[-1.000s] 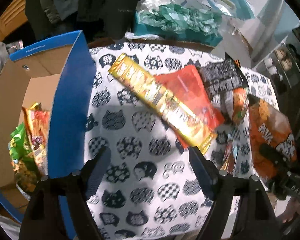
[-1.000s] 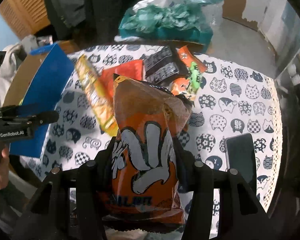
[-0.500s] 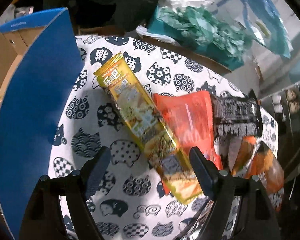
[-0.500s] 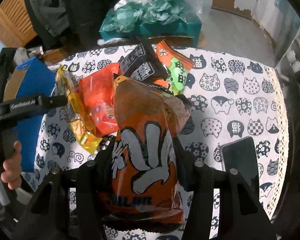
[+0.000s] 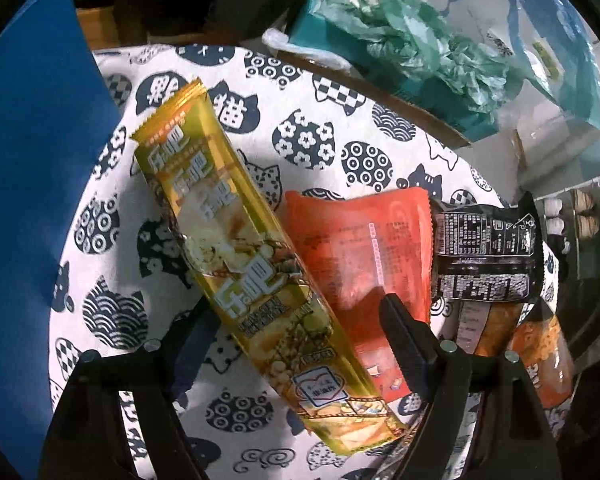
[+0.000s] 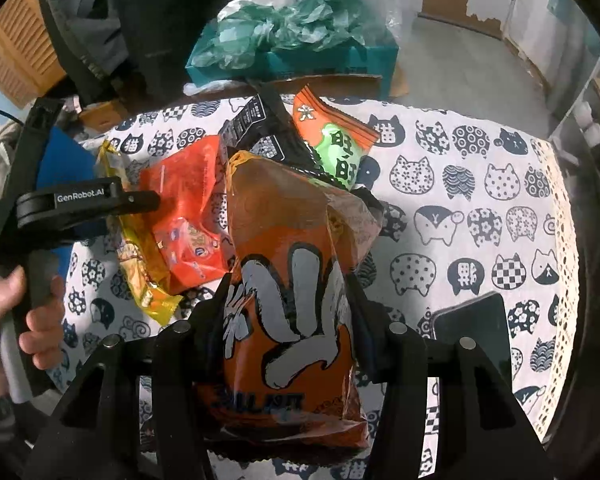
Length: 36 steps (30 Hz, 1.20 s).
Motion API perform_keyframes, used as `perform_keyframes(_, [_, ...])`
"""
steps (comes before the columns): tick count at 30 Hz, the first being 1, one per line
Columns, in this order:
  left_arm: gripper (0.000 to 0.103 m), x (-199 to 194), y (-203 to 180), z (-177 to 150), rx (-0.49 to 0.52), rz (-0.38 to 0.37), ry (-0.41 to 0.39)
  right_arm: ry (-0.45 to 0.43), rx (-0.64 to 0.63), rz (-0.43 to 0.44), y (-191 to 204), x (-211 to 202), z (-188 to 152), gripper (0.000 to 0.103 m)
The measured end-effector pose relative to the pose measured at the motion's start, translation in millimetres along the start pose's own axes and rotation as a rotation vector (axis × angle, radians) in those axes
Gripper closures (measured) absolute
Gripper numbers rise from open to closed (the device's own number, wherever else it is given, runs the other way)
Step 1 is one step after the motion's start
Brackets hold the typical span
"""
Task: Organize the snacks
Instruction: 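Grasp the orange hand-print chip bag with the right tool while the left tool grasps the yellow wafer stick, then carry both snacks into the cardboard box and open both tools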
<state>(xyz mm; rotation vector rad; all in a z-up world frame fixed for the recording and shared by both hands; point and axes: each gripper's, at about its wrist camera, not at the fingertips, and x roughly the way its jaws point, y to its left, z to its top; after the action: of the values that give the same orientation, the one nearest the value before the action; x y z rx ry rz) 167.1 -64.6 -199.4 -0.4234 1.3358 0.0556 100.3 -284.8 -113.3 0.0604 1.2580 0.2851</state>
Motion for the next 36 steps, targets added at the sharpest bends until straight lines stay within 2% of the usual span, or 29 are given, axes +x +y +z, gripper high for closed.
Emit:
perform_keyframes(2, [0.052,0.0,1.1,-1.9,0.008,0.009,0.006,0.002,-0.006,0.000,2.3,0.9,0.6,0.051])
perform_keyframes(3, [0.055,-0.4,2.7,-3.1,0.007,0.002,0.009,0.004,-0.007,0.001,3.4,1.6,0.7,0.051])
perform_keyframes(5, [0.066,-2.8,6.4,-5.6,0.008,-0.015,0.003,0.008,-0.012,0.002,6.2,3.0,1.2,0.051])
perform_keyframes(7, [0.071,-6.9,9.8,-10.4,0.024,0.003,-0.007,0.008,-0.020,-0.001,9.8,3.0,1.5,0.051])
perform_keyframes(17, [0.072,-43.1,4.5,-29.9,0.159,0.013,-0.065,-0.008,-0.050,-0.006,28.9,-1.6,3.0,0.051])
perform_keyframes(25, [0.072,-64.0,9.8,-44.3,0.221,0.022,-0.095,-0.027,-0.067,-0.006,45.2,-9.8,6.0,0.051])
perform_keyframes(36, [0.072,-108.6,17.3,-62.8,0.305,0.068,-0.195,-0.058,-0.102,-0.004,71.0,-22.1,11.9,0.051])
